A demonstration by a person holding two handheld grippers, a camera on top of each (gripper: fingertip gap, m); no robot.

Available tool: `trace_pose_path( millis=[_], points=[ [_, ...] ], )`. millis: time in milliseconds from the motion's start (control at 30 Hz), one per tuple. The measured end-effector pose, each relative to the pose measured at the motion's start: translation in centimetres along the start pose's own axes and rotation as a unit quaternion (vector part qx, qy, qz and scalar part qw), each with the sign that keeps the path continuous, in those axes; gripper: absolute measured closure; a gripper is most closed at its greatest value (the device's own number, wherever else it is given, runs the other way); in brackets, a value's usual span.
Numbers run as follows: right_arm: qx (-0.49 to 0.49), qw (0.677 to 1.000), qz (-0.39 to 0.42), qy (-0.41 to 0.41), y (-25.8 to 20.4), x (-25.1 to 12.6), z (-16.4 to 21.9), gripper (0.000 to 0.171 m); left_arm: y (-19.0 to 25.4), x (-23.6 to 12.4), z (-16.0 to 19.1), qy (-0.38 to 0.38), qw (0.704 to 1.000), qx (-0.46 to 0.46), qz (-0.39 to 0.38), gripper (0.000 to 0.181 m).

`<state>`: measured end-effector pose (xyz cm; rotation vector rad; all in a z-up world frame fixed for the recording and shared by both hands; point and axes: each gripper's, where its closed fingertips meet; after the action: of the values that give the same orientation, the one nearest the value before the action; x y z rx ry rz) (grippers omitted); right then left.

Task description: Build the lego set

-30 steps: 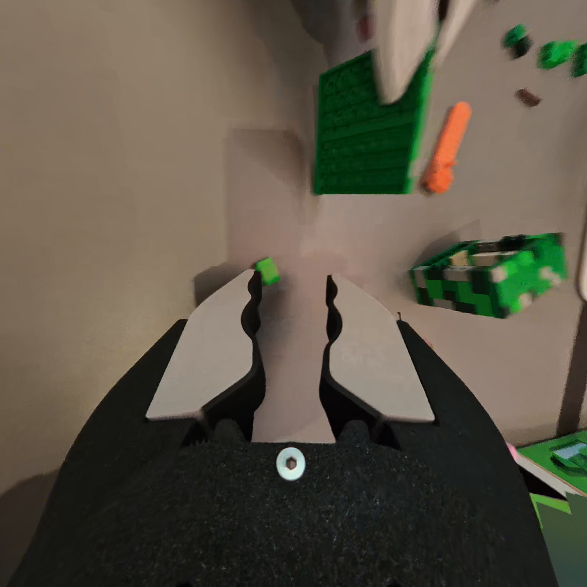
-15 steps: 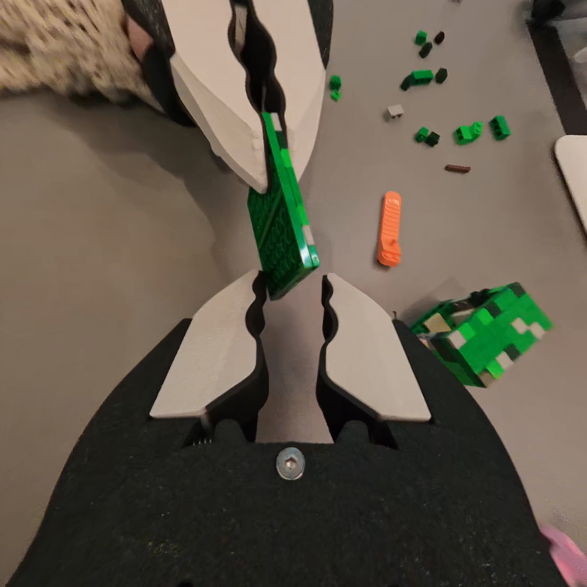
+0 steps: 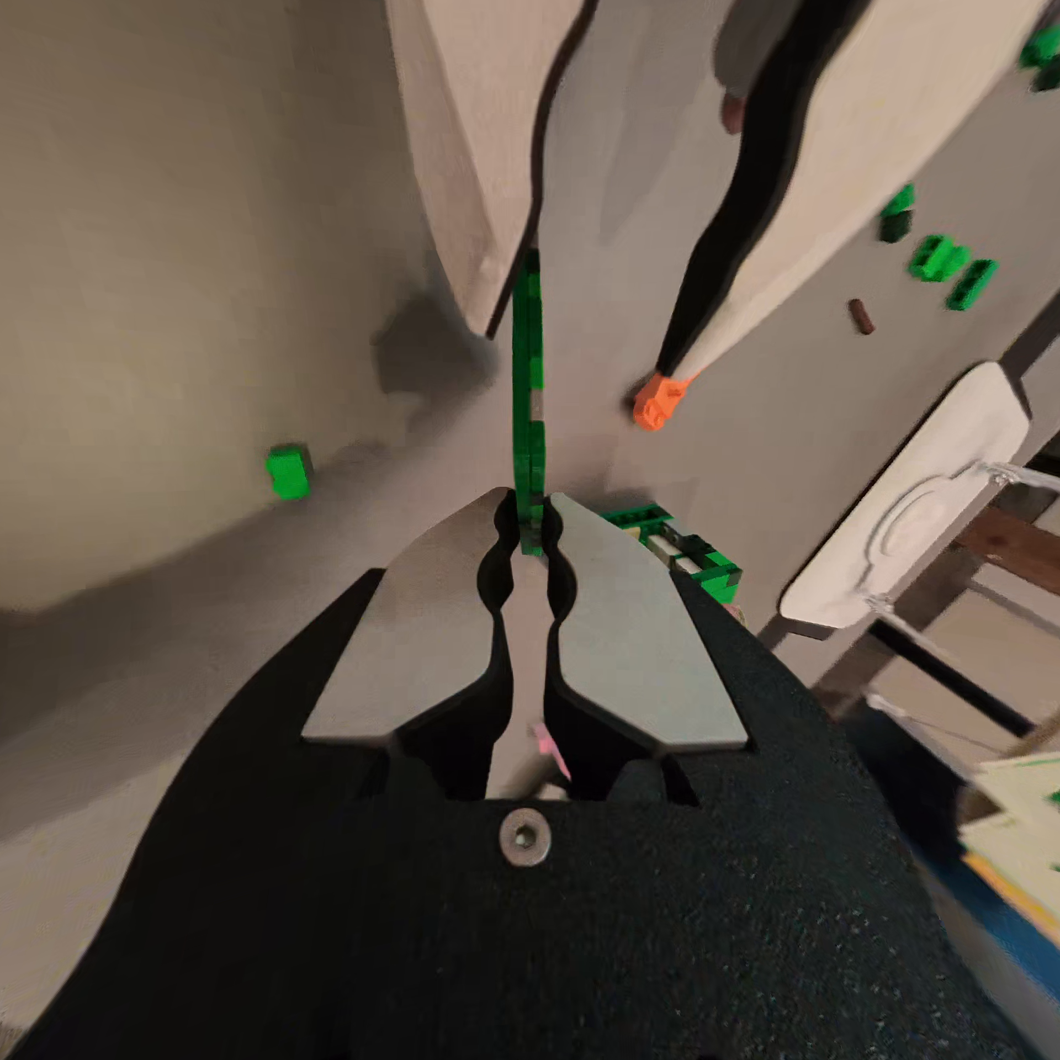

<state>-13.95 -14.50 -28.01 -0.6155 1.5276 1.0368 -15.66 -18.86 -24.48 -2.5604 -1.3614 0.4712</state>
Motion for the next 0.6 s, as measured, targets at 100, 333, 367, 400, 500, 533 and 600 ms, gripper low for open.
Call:
trace_pose_path(
  millis=[100,333,367,400,500,533,600],
  points=[
    [-0.061,0.995,-0.017,-0.073,0.2,0.0,0.2,0.164,0.6,0.8,1.2,-0.037,0.999,0.015,-0.006,0.146],
    [-0.138,0.977,-0.019,-0.164,0.6,-0.2,-0.3,0.165,0.7,1.5,2.2,-0.063,0.997,-0.021,-0.024,0.153],
    [-0.142,0.974,-0.007,-0.177,1.0,-0.2,-0.1,0.164,0.6,1.6,2.5,-0.07,0.997,-0.02,-0.031,0.169],
    [-0.14,0.974,0.004,-0.181,1.4,-0.1,0.0,0.164,0.2,1.6,2.7,-0.076,0.996,-0.021,-0.044,0.17],
    [-0.062,0.988,0.013,-0.138,1.6,-0.4,0.3,0.144,-0.8,1.3,2.9,-0.078,0.994,-0.06,-0.053,0.175],
    [-0.019,0.992,0.013,-0.121,1.6,-0.9,0.9,0.141,-1.1,1.2,2.7,-0.07,0.993,-0.084,-0.049,0.175],
    [0.066,0.996,-0.026,-0.053,0.1,-1.7,2.0,0.143,-1.5,0.9,2.6,-0.061,0.99,-0.119,-0.039,0.175]
  ],
)
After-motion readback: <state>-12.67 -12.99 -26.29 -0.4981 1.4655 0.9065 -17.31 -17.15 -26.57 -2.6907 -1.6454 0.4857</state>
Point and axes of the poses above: each gripper's, where its closed fingertips meet, x out along the fingers, z out of its underside, y = z × x across the jaws, and after that the axes turned 7 degrees about -z, right-handed
